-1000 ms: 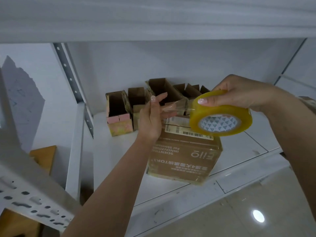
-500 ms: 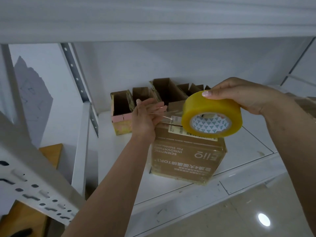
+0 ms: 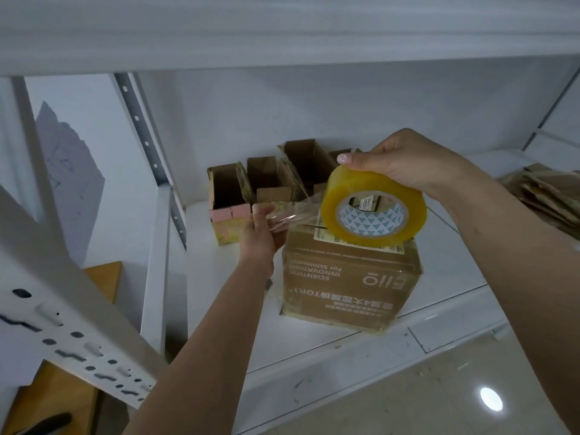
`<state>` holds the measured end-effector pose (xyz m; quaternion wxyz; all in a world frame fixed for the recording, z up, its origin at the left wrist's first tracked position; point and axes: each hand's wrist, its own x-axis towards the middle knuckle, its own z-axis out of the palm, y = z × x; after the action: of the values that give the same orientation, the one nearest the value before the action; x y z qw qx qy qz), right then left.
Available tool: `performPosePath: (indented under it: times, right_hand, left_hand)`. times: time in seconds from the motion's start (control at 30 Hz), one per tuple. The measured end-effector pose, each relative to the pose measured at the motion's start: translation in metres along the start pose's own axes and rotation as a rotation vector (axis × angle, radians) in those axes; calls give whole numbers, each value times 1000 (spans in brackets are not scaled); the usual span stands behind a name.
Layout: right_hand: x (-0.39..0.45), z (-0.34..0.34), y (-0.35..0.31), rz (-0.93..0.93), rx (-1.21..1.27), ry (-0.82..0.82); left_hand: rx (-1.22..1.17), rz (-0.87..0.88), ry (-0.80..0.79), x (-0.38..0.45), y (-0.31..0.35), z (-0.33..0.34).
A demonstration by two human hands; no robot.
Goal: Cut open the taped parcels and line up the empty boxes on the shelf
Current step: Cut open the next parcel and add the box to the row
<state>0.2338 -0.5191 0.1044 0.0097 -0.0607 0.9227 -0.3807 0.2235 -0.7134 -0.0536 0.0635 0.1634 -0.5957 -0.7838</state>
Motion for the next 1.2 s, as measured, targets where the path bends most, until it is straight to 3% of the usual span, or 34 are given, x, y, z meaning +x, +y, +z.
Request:
performPosePath:
  times: [0.3, 0.6, 0.87, 1.03, 1.1, 1.2]
  right_hand:
    - [2, 10, -4, -43, 49, 107]
    - [1, 14, -3, -43, 85, 125]
    - [4, 15, -4, -20, 44, 145]
    - [5, 14, -2, -31, 36, 133]
    - [6, 14, -2, -35, 32, 125]
    - [6, 13, -3, -44, 23, 110]
  left_hand:
    - [128, -124, -31, -5, -13, 5]
    - [36, -360, -115, -7, -23, 4]
    - [145, -283, -76, -20, -45, -10]
    - [176, -112, -68, -18, -39, -18]
    - [145, -55, -155, -30, -30, -18]
    - [159, -63, -408, -43, -18, -13]
